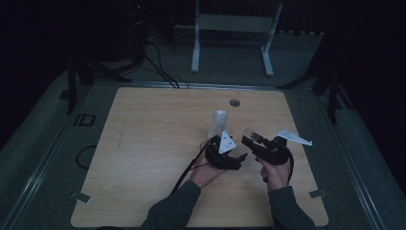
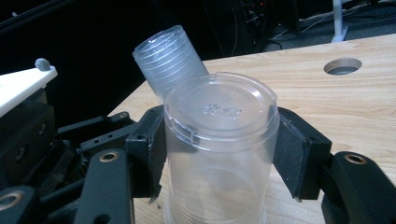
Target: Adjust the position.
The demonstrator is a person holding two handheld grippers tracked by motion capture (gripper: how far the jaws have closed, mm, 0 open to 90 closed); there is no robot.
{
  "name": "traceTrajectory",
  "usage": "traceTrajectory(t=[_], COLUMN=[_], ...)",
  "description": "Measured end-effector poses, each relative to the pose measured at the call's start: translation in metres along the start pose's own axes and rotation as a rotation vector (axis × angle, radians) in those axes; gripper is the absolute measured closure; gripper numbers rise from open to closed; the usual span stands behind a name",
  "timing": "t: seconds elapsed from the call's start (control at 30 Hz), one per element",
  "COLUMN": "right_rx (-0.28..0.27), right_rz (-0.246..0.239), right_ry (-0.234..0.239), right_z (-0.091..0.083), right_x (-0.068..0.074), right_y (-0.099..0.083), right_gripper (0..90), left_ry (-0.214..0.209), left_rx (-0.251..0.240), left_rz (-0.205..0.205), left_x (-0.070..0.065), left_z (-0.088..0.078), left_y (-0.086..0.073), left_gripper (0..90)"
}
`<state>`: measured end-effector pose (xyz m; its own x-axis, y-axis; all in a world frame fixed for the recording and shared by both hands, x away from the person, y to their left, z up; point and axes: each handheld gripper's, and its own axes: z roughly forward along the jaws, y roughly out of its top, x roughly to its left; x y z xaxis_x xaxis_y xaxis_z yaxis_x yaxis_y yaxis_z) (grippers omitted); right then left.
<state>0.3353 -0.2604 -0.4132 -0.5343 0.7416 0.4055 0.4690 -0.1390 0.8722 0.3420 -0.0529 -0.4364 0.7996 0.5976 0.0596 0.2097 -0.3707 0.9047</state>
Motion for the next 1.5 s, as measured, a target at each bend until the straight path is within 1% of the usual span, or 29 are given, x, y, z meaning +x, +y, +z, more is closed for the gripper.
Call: traceTrajectory(t=[0.1,0.17,0.37,0.57,0.8,0.83,0.87,1.0,1.13,1.27,1.5], right_rx=[-0.003,-0.007,-0.021,-0.027,-0.035,-0.037,-0.043,-0.048,-0.055,-0.060,-0.066], right_rz=[0.006,0.024,0.046,0.056,0.068,0.077,0.088,0.107,0.113,0.131,0.146], right_ry=[0.010,0.020,0.033,0.037,0.045,0.050,0.053,0.059,0.058,0.067,0.074], right_z=[0.0009,0.0012,0.0004,-0.0001,-0.0003,-0.0005,-0.0010,-0.0021,-0.0034,-0.0041,-0.0053], right_x=[0.0003,0.0000,-0.0008,-0.0011,-0.0014,-0.0019,-0.0034,-0.0050,-0.0065,-0.0080,-0.0091], right_y=[-0.0009,-0.0012,-0.0014,-0.0016,-0.0020,-0.0020,-0.0020,-0.0018,-0.0021,-0.0029,-0.0032], right_gripper=[40.6,40.6,40.8,40.9,40.9,40.9,41.0,41.1,41.1,41.1,41.2], left_ry=[-0.003,-0.003,-0.001,-0.009,-0.009,-0.009,-0.012,-0.006,-0.007,-0.011,-0.004], left_rx=[-0.006,-0.008,-0.012,-0.021,-0.033,-0.033,-0.045,-0.064,-0.081,-0.096,-0.121], left_rz=[-0.006,-0.011,-0.018,-0.028,-0.031,-0.031,-0.032,-0.028,-0.025,-0.021,-0.018], left_x=[-0.0004,-0.0005,-0.0010,-0.0005,-0.0008,-0.0008,-0.0021,-0.0029,-0.0036,-0.0043,-0.0068], left_z=[0.0023,0.0035,0.0061,0.0076,0.0081,0.0081,0.0078,0.0064,0.0048,0.0040,0.0041], left_y=[0.0005,0.0006,0.0002,-0.0001,-0.0007,-0.0007,-0.0005,-0.0004,-0.0012,-0.0019,-0.0031], left_gripper=[21.1,21.1,21.2,22.4,22.4,22.4,22.4,22.4,22.8,22.8,22.8])
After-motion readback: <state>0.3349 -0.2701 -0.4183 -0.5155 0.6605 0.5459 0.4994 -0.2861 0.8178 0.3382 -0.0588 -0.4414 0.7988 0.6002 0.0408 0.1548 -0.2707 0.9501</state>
